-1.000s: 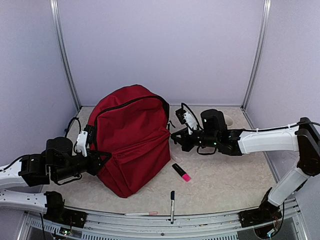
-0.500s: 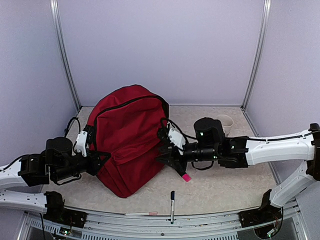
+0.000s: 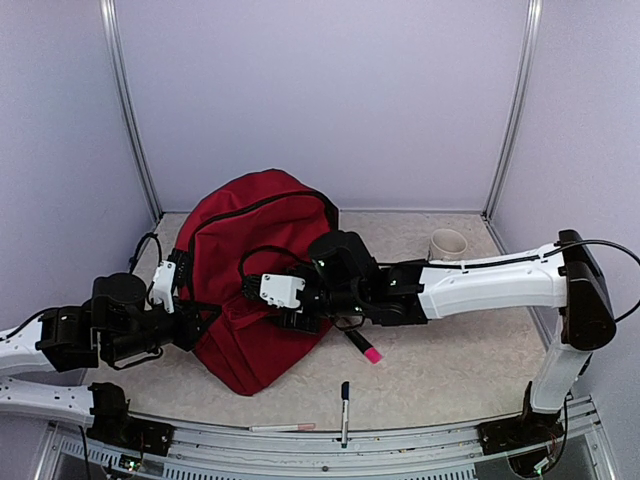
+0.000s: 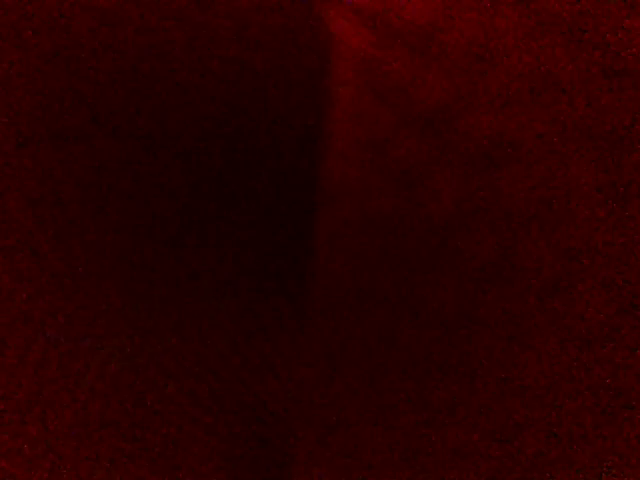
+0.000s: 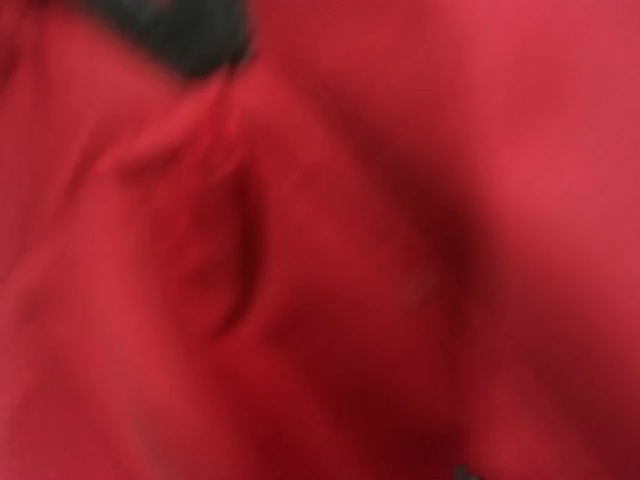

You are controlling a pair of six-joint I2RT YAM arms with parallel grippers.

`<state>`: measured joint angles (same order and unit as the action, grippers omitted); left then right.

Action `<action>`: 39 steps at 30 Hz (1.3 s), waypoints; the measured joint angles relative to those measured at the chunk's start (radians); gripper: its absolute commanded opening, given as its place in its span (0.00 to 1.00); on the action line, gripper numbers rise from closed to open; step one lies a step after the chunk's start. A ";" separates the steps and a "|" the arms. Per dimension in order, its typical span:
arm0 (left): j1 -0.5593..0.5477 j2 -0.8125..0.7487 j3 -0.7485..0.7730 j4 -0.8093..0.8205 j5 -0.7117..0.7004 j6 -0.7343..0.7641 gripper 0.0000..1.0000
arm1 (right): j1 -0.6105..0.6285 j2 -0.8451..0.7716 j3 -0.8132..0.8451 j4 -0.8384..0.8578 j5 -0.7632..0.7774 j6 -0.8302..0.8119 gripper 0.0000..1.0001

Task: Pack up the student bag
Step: Pick up the lower front pocket of the student bag, then pass from the right arm to the left

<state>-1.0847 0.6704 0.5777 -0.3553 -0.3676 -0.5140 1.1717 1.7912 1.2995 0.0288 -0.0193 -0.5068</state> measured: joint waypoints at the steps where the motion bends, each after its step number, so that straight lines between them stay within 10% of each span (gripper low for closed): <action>1: -0.002 0.000 0.000 0.000 0.000 0.000 0.00 | 0.000 0.000 0.014 0.000 0.001 -0.013 0.65; 10: -0.010 0.013 0.003 0.001 -0.007 0.007 0.00 | -0.011 0.022 0.071 -0.035 0.036 -0.104 0.59; 21: -0.034 0.036 0.014 0.002 -0.042 0.008 0.02 | -0.033 0.024 0.092 -0.039 0.122 -0.060 0.09; 26: -0.047 0.049 0.015 0.028 -0.053 0.048 0.96 | -0.034 0.033 0.100 -0.039 0.140 -0.054 0.00; 39: -0.024 0.266 0.063 0.209 -0.113 0.219 0.88 | -0.060 0.063 0.153 -0.039 0.061 0.021 0.00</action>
<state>-1.1091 0.9367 0.6403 -0.1459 -0.4805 -0.2955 1.1118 1.8538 1.4525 -0.0101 0.0418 -0.4858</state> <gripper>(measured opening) 0.968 0.009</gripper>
